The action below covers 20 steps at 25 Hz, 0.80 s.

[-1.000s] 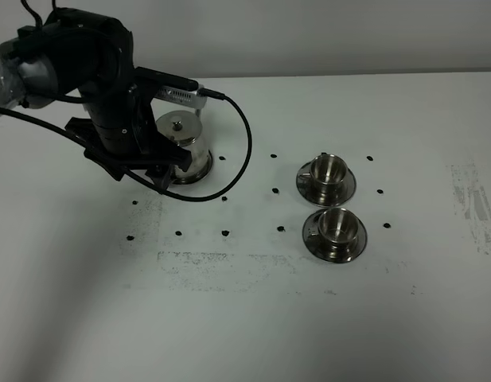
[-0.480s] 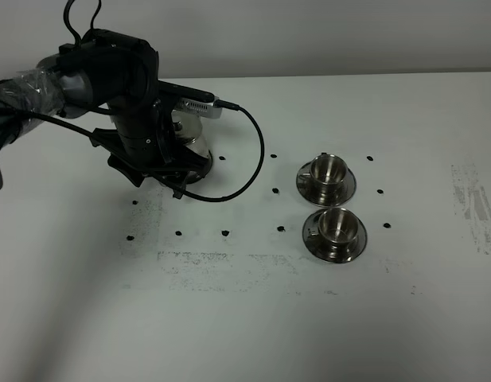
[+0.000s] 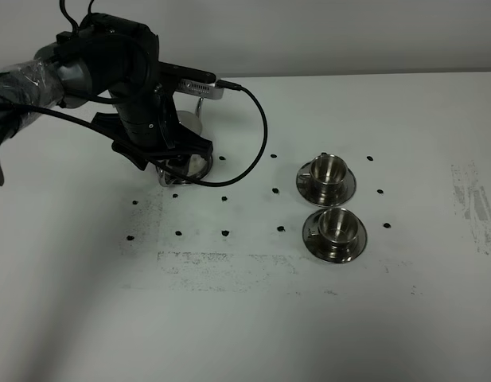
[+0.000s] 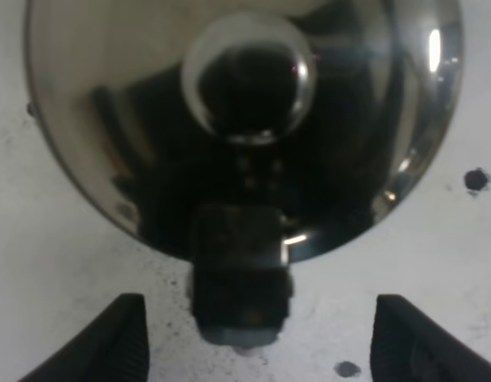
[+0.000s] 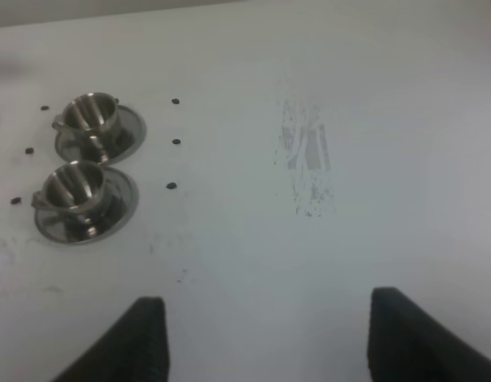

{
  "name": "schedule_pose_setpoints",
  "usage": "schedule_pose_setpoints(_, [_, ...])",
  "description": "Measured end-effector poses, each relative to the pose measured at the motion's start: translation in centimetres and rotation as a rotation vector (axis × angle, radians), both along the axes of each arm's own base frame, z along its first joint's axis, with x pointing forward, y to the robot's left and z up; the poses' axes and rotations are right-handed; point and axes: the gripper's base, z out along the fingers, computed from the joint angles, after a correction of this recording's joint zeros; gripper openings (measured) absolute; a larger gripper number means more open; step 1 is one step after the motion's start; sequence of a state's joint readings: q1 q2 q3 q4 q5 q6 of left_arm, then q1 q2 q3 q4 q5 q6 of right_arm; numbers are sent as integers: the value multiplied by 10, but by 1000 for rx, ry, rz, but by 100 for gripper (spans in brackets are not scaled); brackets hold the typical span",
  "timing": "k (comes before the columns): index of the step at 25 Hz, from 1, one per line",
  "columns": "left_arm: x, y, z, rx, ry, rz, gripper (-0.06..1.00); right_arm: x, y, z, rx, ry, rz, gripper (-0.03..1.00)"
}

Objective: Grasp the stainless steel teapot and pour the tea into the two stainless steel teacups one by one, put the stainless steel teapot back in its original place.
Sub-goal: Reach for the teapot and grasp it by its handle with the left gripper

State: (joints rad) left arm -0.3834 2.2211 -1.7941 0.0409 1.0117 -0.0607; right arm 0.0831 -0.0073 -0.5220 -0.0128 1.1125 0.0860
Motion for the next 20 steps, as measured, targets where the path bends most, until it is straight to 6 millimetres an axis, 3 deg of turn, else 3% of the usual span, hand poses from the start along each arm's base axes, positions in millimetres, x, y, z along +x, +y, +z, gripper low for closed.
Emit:
schedule_pose_setpoints(12, [3,1,-9,21,-4,25,58,0,0,0,0,0,0,52])
schedule_pose_setpoints(20, [7,-1,-4,9,-29,25,58,0,0,0,0,0,0,52])
